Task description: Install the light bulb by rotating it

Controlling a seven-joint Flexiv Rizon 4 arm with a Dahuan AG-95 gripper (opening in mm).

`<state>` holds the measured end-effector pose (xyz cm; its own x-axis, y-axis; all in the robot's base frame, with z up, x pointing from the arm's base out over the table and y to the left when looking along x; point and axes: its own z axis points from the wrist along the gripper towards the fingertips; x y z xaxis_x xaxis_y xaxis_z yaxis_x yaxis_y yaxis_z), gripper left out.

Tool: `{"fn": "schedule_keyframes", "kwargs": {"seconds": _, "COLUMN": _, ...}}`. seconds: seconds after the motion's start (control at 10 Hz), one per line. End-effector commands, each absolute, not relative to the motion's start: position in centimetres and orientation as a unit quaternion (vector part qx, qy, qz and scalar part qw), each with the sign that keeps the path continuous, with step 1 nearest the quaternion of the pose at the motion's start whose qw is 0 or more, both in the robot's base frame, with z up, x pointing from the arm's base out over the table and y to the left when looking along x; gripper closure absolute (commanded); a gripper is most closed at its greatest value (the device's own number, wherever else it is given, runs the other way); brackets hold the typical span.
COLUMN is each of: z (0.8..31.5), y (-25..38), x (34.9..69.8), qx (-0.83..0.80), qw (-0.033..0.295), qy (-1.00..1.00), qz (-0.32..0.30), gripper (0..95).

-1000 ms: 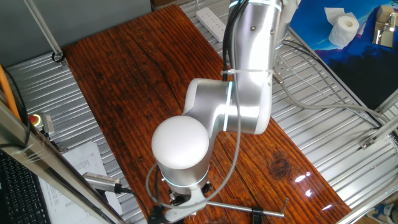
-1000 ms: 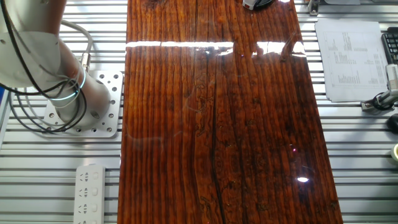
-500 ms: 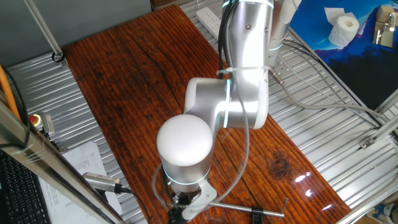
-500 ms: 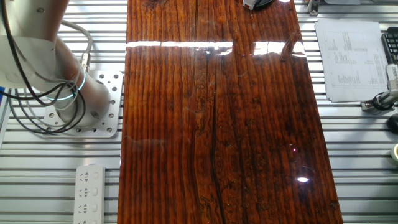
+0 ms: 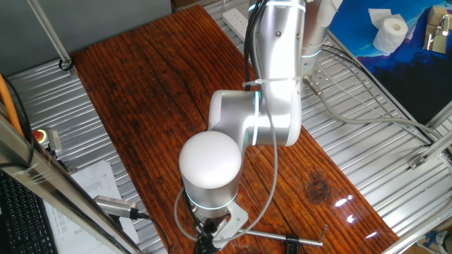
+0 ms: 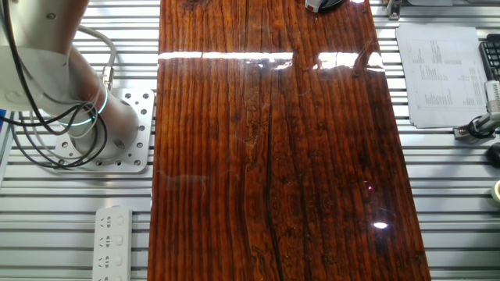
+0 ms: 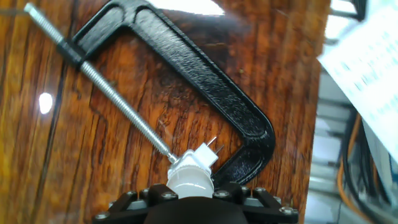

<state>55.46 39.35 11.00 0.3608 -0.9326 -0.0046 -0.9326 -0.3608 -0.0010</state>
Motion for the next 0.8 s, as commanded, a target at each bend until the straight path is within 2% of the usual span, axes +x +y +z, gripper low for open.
{"fn": "schedule_keyframes", "kwargs": {"seconds": 0.1, "z": 10.85, "y": 39.16, "x": 55.32, "qx": -0.827, "qw": 0.004, "qy": 0.562, "qz": 0.001, "gripper": 38.0}}
{"fn": "schedule_keyframes", "kwargs": {"seconds": 0.2, "z": 10.81, "y": 39.12, "x": 55.28, "qx": -0.827, "qw": 0.006, "qy": 0.563, "qz": 0.000, "gripper": 38.0}}
{"fn": "schedule_keyframes", "kwargs": {"seconds": 0.4, "z": 10.78, "y": 39.09, "x": 55.26, "qx": -0.824, "qw": 0.010, "qy": 0.567, "qz": -0.004, "gripper": 76.0}}
{"fn": "schedule_keyframes", "kwargs": {"seconds": 0.8, "z": 10.75, "y": 39.07, "x": 55.24, "qx": -0.822, "qw": 0.011, "qy": 0.569, "qz": -0.005, "gripper": 76.0}}
